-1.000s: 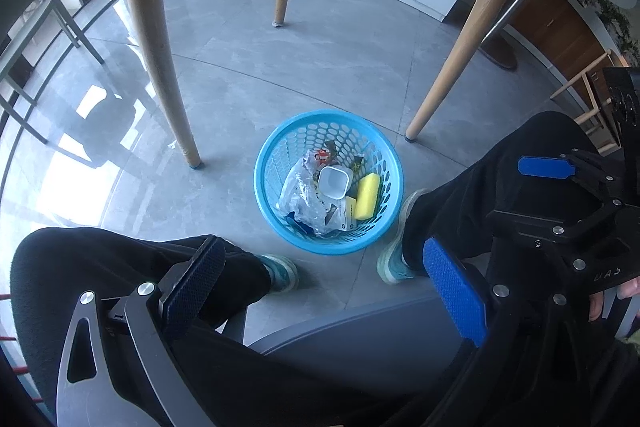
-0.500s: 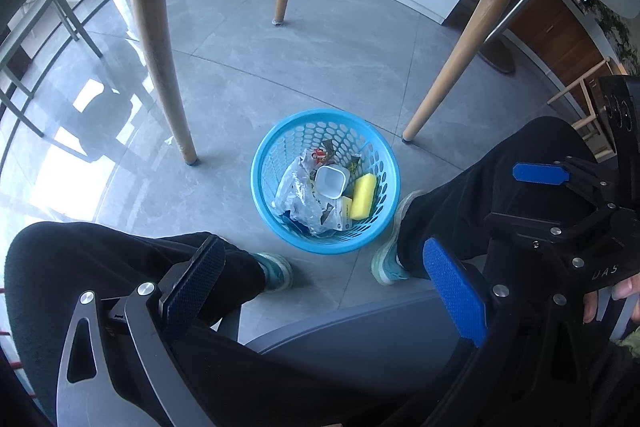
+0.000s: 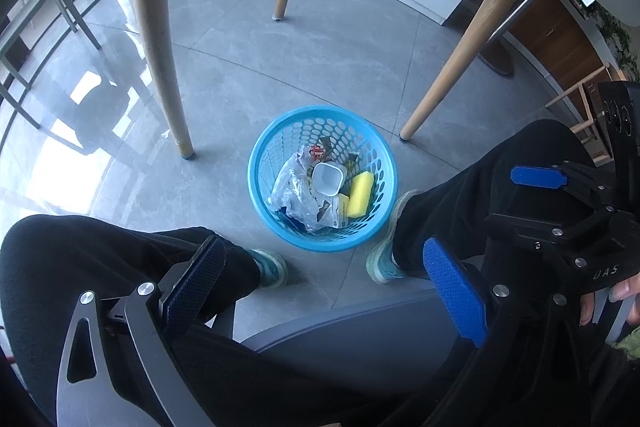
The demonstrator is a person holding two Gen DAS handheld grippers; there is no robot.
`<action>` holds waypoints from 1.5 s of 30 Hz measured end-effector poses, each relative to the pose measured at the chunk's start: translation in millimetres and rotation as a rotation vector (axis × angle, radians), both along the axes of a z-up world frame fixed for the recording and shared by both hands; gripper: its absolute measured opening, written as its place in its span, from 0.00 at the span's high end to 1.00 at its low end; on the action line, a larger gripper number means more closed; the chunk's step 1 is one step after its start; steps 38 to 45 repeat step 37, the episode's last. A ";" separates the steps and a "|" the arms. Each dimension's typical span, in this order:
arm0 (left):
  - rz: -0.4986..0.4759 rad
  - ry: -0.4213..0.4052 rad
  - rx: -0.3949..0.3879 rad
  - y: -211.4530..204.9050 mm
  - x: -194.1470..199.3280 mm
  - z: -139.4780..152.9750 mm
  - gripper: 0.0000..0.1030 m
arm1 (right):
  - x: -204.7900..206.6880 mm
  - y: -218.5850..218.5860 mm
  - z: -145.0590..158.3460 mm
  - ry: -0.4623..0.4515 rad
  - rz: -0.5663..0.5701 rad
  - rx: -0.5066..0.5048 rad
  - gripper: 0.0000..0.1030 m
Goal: Collect trash
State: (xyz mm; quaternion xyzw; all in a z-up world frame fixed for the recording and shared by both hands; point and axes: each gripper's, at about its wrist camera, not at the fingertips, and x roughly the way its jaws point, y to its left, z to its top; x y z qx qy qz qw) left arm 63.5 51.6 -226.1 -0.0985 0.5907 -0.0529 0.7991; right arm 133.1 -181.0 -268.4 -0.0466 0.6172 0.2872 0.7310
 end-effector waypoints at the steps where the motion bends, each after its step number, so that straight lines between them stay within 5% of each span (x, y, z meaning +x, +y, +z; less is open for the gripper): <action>1: 0.000 0.001 -0.004 0.7 0.1 -0.2 0.06 | 0.1 -0.1 0.0 0.000 0.000 0.000 0.08; 45: 0.017 0.024 -0.027 3.2 -2.3 -4.2 0.06 | -0.1 -1.6 -2.7 0.010 0.001 0.003 0.08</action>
